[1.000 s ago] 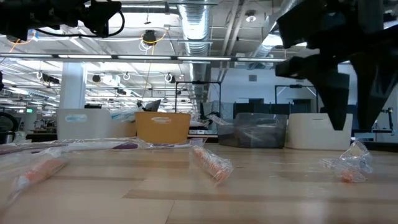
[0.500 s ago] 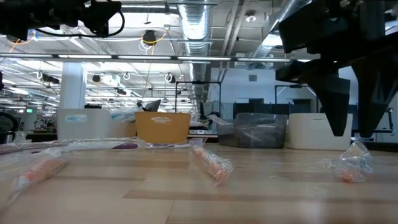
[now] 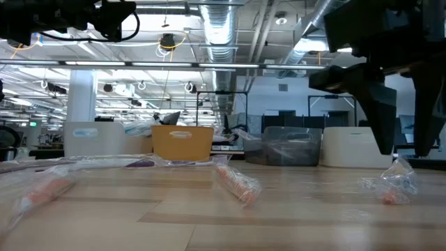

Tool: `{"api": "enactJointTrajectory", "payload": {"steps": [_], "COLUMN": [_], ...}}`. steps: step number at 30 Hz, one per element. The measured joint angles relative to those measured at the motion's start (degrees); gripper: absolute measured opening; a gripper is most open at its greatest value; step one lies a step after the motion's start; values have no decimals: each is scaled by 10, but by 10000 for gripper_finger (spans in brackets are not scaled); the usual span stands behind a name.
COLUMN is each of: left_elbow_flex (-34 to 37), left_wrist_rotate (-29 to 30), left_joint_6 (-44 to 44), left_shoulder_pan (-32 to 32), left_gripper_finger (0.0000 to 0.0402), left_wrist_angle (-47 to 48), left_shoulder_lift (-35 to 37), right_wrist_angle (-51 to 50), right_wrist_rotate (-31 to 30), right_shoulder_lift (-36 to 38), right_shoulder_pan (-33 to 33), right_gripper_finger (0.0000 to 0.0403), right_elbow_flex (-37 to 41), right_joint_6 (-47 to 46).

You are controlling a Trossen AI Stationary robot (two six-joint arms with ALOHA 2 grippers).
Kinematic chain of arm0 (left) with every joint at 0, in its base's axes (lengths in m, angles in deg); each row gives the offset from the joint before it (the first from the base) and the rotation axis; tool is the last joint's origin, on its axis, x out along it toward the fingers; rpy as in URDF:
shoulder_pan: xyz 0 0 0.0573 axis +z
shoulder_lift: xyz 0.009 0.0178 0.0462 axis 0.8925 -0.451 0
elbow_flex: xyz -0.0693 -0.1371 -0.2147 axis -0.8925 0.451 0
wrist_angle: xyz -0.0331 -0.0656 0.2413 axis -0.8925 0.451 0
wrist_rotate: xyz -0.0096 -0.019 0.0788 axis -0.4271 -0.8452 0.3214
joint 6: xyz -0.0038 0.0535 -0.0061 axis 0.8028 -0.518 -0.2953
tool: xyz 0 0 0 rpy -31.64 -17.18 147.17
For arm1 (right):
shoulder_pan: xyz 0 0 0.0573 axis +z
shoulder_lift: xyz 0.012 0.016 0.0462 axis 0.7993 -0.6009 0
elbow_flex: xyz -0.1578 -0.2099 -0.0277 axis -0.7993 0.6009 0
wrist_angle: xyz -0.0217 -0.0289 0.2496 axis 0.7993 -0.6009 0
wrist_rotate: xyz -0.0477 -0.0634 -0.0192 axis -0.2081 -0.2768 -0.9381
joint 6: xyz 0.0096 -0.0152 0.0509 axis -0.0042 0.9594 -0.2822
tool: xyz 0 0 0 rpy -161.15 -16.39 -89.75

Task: Pick & Place Toothbrushes
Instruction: Put the orange toothbrush into the yellow bin

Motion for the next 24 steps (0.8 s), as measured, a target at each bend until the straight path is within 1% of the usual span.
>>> {"api": "enactJointTrajectory", "payload": {"steps": [8, 24], "left_elbow_flex": [0, 0], "left_wrist_rotate": [0, 0], "left_joint_6": [0, 0], "left_shoulder_pan": [0, 0], "left_gripper_finger": [218, 218], "left_wrist_angle": [0, 0], "left_shoulder_lift": [0, 0], "right_wrist_angle": [83, 126], "right_wrist_rotate": [0, 7], "right_shoulder_lift": [0, 4], "right_shoulder_pan": [0, -19], "right_gripper_finger": [118, 114], "right_elbow_flex": [65, 107], "right_joint_6": [0, -9]}}
